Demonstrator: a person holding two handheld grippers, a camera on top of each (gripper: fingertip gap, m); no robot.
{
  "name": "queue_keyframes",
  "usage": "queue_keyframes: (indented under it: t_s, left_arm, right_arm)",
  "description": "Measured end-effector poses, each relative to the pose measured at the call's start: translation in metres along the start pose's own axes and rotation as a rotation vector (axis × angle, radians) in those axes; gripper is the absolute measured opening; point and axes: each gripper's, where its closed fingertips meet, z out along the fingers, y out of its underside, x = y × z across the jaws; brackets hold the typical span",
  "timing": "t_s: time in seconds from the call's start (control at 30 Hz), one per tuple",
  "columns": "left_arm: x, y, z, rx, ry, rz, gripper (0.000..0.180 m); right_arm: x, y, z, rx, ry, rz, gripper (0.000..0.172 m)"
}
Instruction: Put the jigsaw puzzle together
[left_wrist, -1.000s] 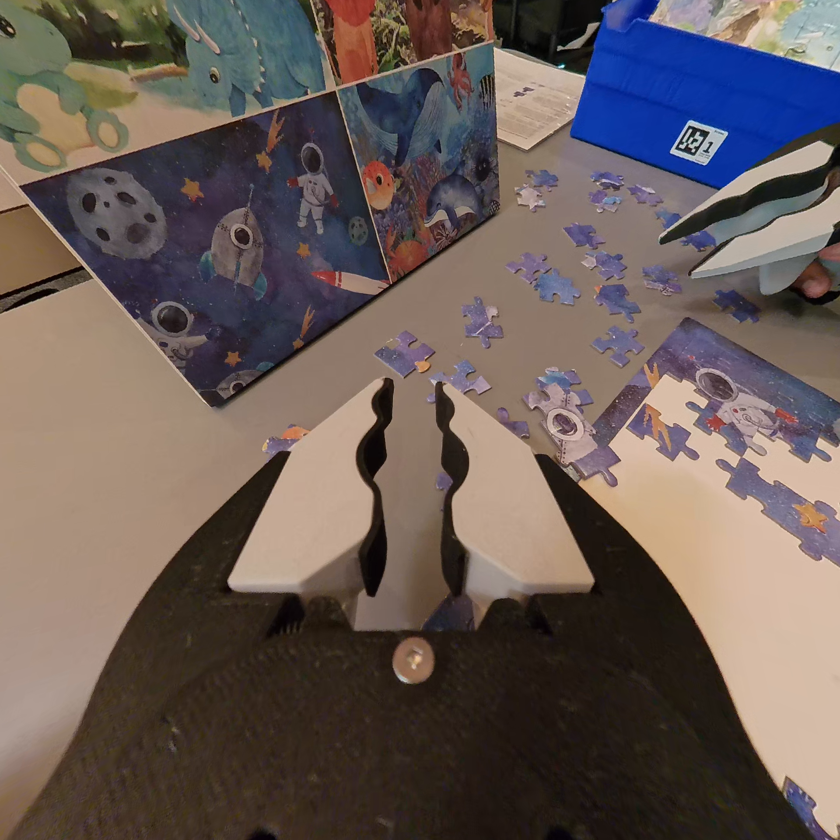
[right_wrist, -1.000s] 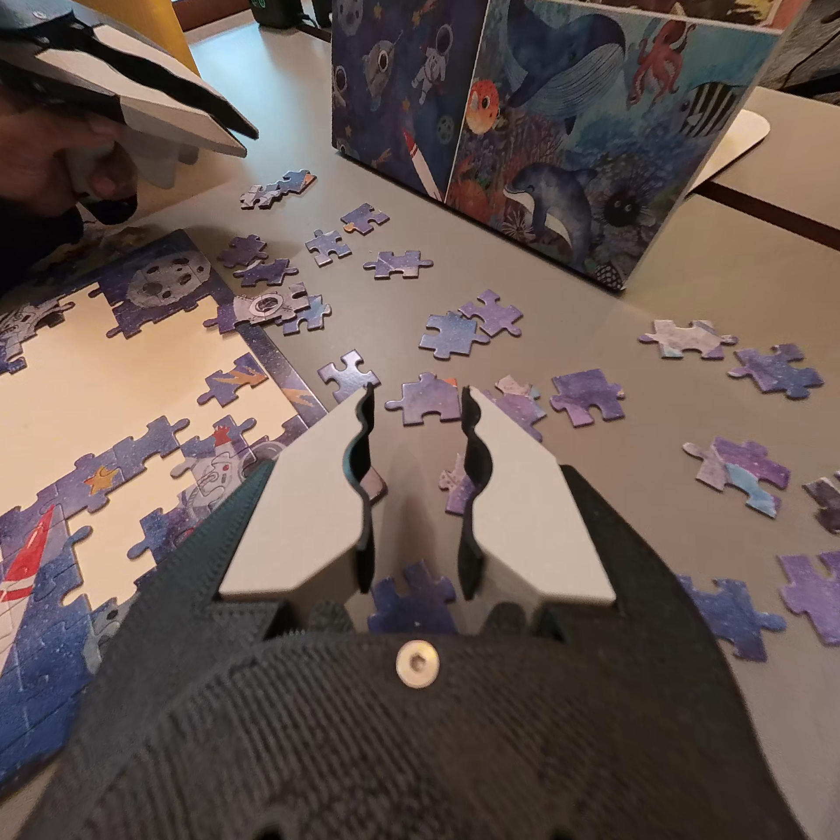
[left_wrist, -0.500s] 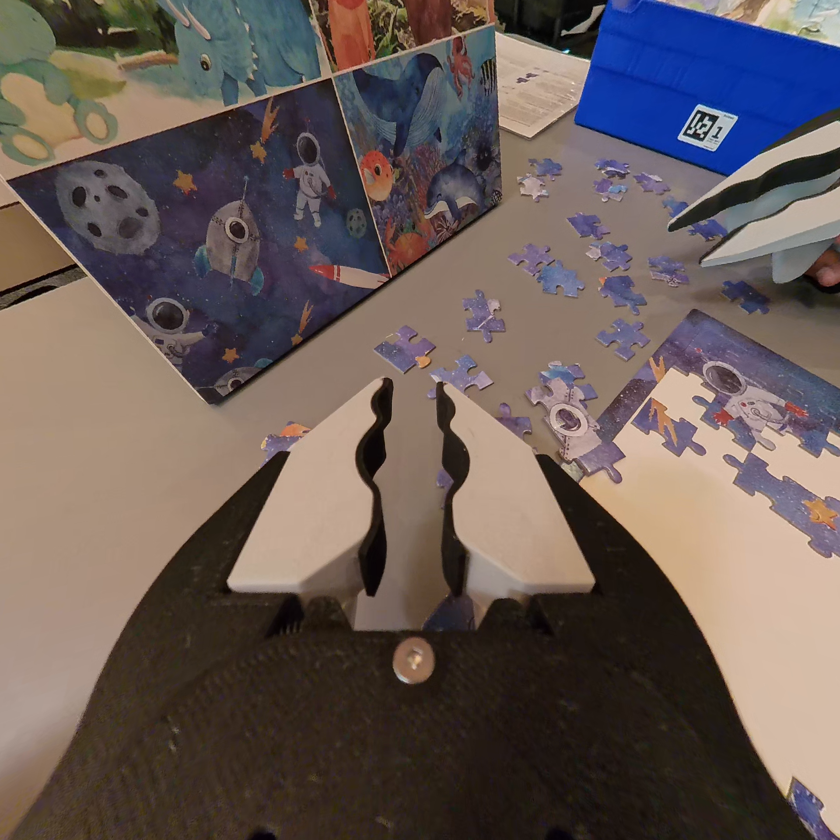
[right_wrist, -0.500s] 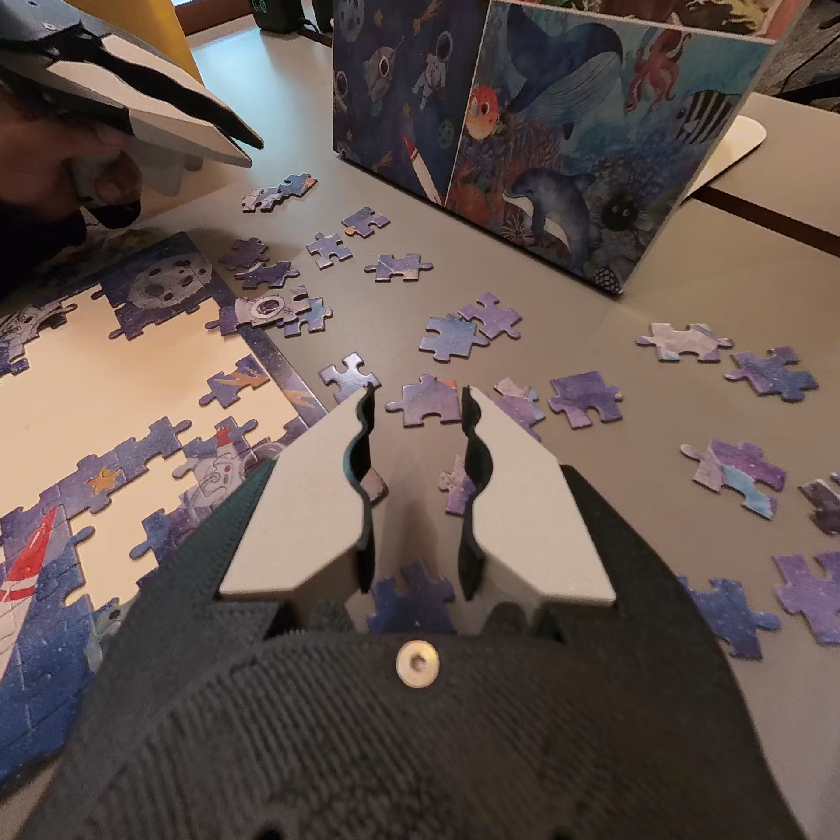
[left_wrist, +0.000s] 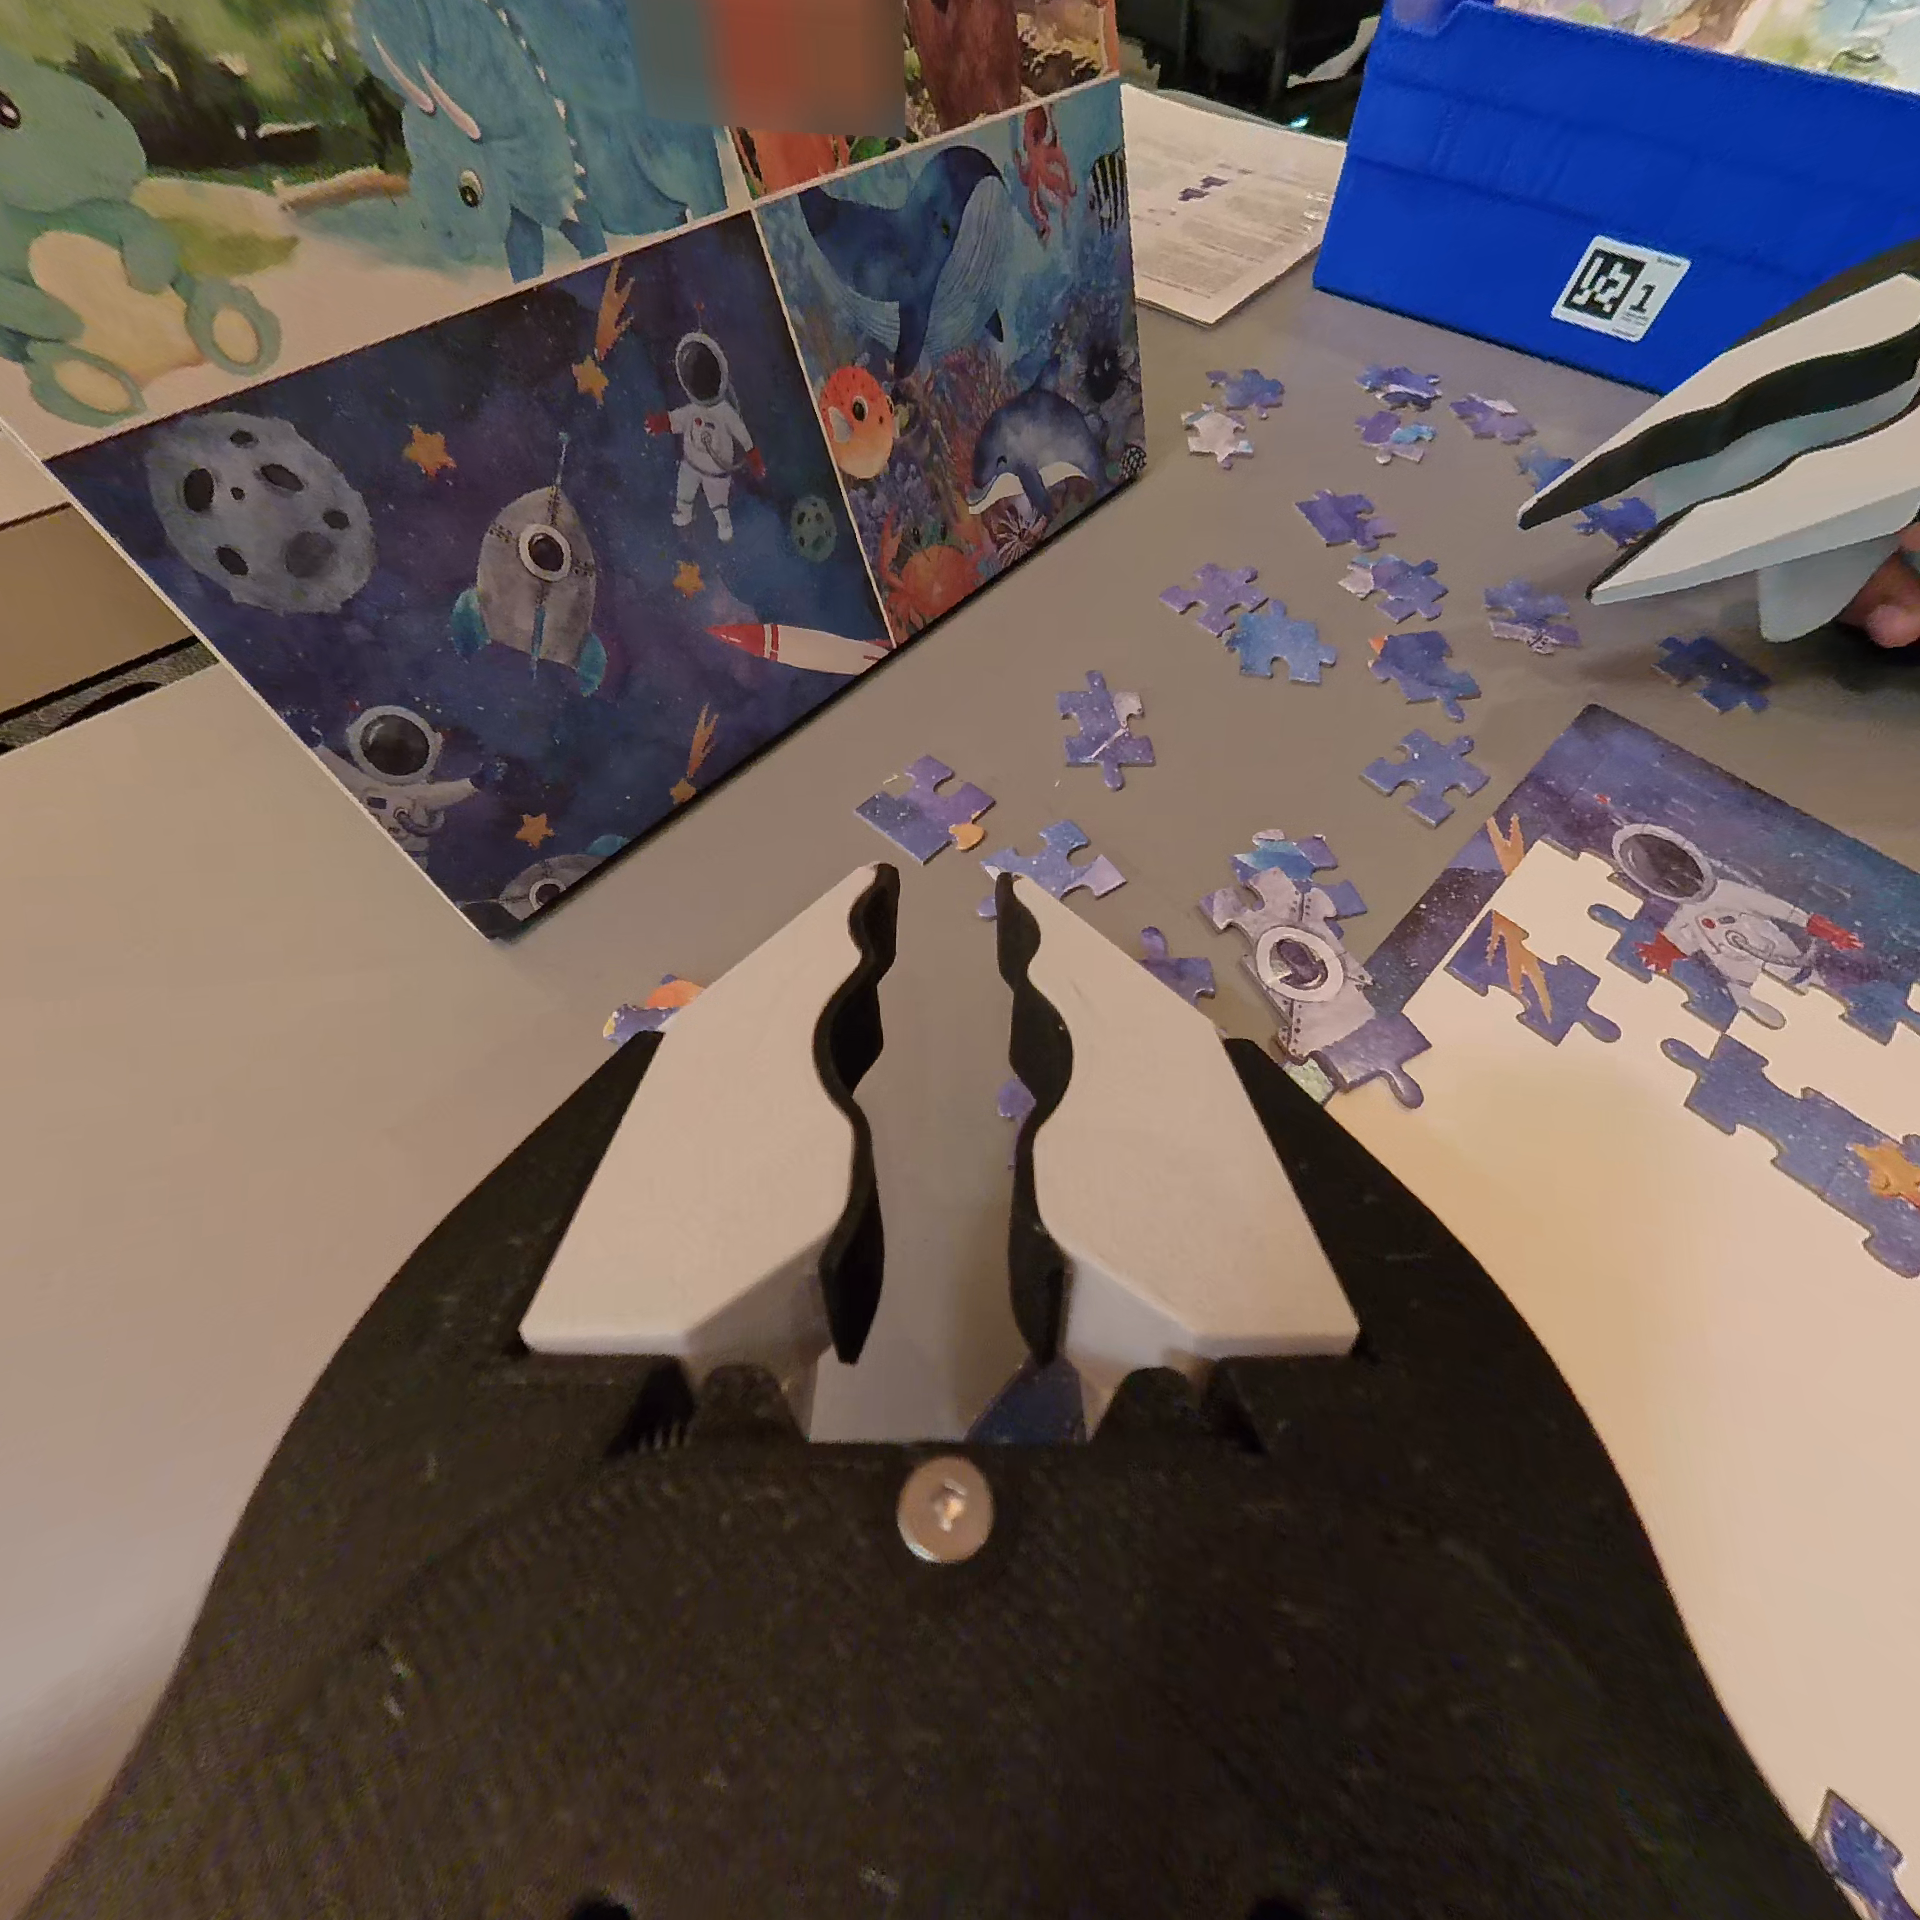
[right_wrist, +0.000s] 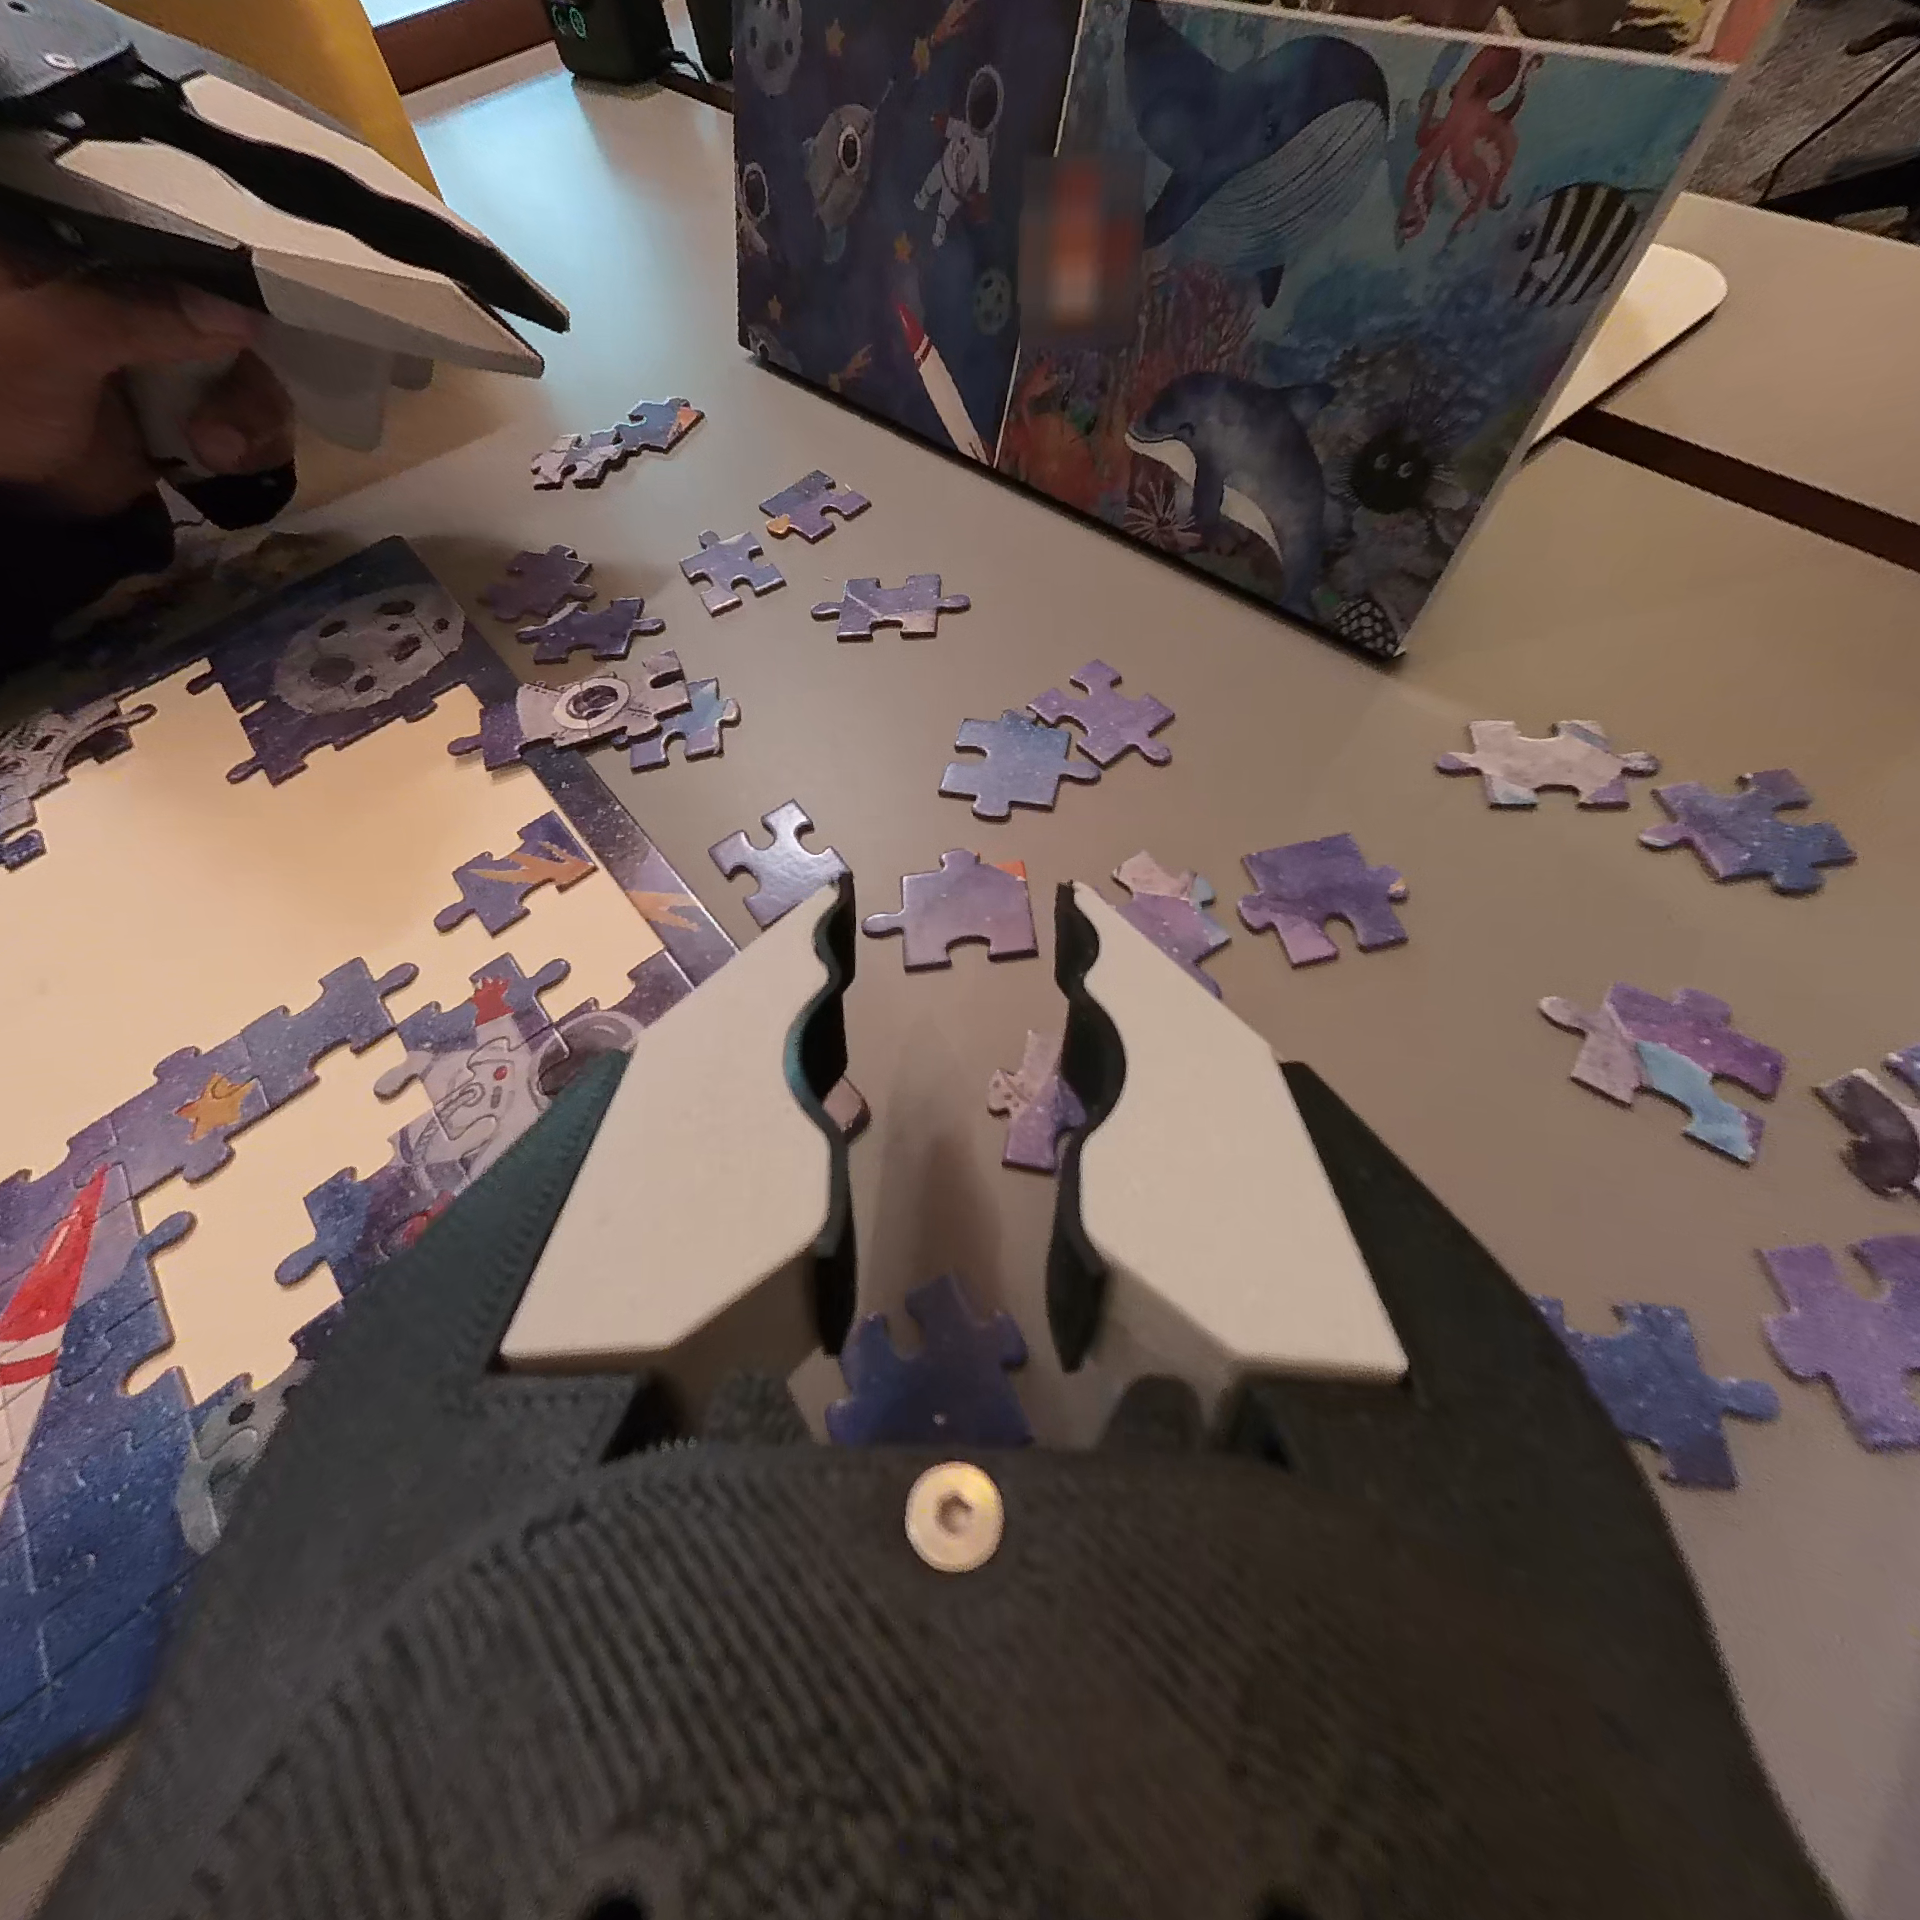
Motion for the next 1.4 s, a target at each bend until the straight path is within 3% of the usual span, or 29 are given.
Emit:
queue_keyframes:
  t_s: [0.93, 1.4]
  left_arm:
    - [0.002, 0.000, 0.000, -0.003, 0.007, 0.002, 0.017]
    - [0.013, 0.015, 0.012, -0.097, 0.013, -0.014, 0.024]
  right_arm:
    - [0.009, -0.011, -0.012, 0.054, 0.033, 0.011, 0.036]
    - [-0.023, -0.016, -0.003, 0.042, -0.010, -0.066, 0.036]
